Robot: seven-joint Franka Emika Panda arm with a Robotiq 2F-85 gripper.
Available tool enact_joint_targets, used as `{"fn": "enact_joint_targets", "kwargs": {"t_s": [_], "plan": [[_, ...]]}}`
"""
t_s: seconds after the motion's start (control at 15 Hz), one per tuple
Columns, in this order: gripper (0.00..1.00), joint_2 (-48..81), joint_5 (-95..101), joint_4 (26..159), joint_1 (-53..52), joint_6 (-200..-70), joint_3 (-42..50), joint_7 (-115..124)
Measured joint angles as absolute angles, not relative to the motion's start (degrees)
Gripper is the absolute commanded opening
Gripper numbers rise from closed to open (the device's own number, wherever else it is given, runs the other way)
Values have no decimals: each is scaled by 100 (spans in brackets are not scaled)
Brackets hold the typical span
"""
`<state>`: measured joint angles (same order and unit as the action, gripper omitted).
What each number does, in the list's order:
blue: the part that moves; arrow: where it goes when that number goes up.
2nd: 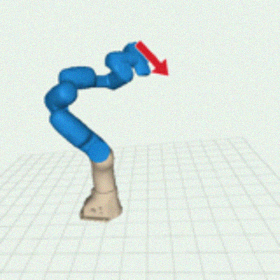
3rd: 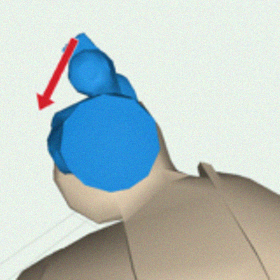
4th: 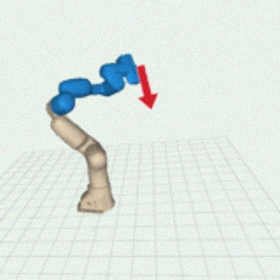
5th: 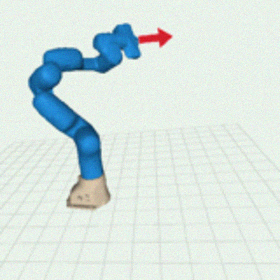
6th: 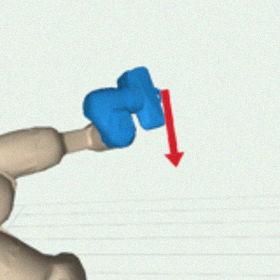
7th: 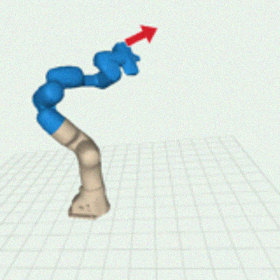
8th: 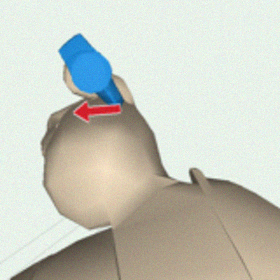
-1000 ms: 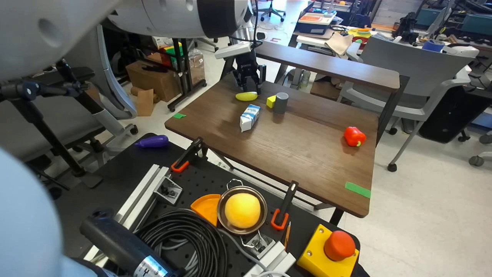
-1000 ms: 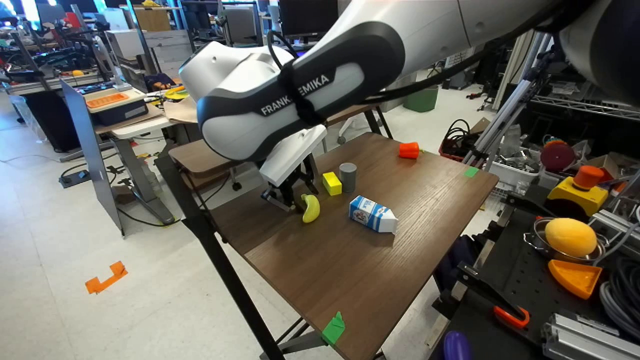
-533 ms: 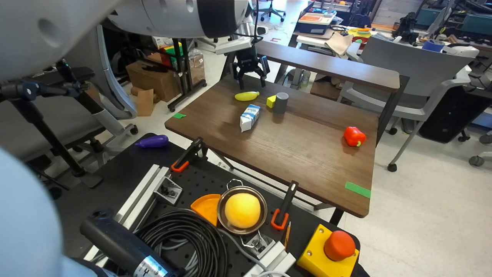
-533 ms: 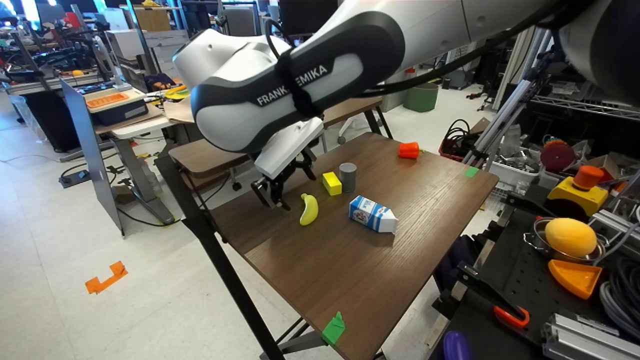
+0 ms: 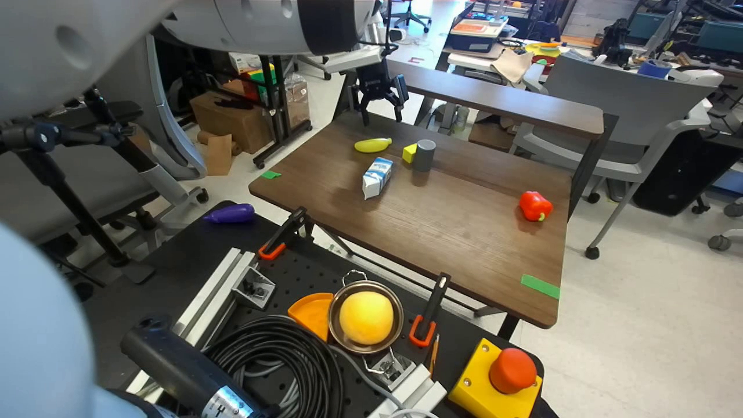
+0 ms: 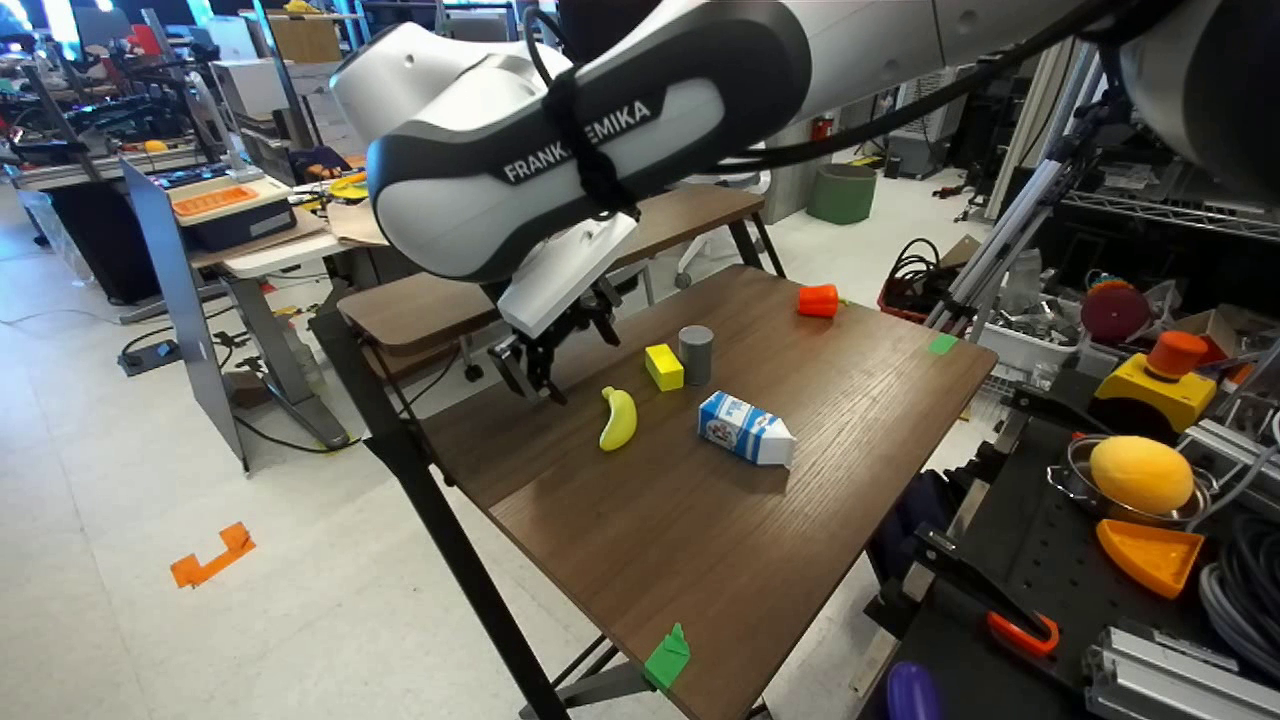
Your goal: Move the banana toy to the left
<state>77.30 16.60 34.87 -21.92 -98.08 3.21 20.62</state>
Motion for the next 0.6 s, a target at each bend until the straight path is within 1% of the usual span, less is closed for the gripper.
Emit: {"fn": "enact_joint_targets", "kwargs": {"t_s": [0.6], "plan": [[100, 7574, 1658, 3489, -2190, -10025, 321, 1969]]}}
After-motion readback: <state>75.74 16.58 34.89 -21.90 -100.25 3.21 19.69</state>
